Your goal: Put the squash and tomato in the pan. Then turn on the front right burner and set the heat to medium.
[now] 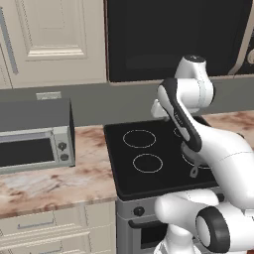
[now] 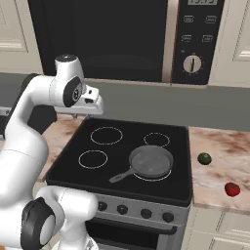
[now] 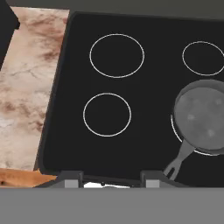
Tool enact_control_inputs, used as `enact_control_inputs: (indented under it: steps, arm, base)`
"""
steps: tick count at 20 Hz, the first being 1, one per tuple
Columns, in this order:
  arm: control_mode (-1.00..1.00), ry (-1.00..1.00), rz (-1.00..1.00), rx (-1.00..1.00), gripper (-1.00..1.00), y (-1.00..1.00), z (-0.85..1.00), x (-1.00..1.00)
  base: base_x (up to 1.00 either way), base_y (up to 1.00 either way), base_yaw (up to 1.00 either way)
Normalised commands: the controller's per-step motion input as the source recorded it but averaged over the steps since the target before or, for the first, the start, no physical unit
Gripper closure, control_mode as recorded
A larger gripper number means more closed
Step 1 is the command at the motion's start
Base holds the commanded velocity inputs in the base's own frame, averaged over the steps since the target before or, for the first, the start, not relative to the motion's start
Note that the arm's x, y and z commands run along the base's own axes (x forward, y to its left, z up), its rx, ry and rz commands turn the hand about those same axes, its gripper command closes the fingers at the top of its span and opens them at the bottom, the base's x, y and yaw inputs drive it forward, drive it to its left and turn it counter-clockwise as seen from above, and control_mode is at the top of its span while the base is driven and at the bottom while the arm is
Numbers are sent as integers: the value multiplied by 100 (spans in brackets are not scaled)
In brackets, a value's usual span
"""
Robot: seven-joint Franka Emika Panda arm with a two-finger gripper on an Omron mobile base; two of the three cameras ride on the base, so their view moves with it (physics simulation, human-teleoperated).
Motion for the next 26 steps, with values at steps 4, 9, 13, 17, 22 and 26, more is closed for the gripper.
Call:
enact_control_inputs:
  steps: [4, 9, 13, 17, 22, 26]
  arm:
    - [-100, 0, -3, 0, -100, -1, -10, 0]
    - [-100, 0, -11, 0, -100, -22, -9, -3]
    - [-100, 0, -12, 0, -100, -46, -1, 0]
    - [-100, 0, -11, 0, -100, -86, 0, -6]
    - [-100, 0, -14, 0, -100, -100, -7, -25]
    - [-100, 1, -19, 0, -100, -100, -22, -30]
  base:
    - [0, 0, 0]
    - [0, 0, 0]
    - [0, 0, 0]
    - [0, 0, 0]
    - [0, 0, 0]
    - [0, 0, 0]
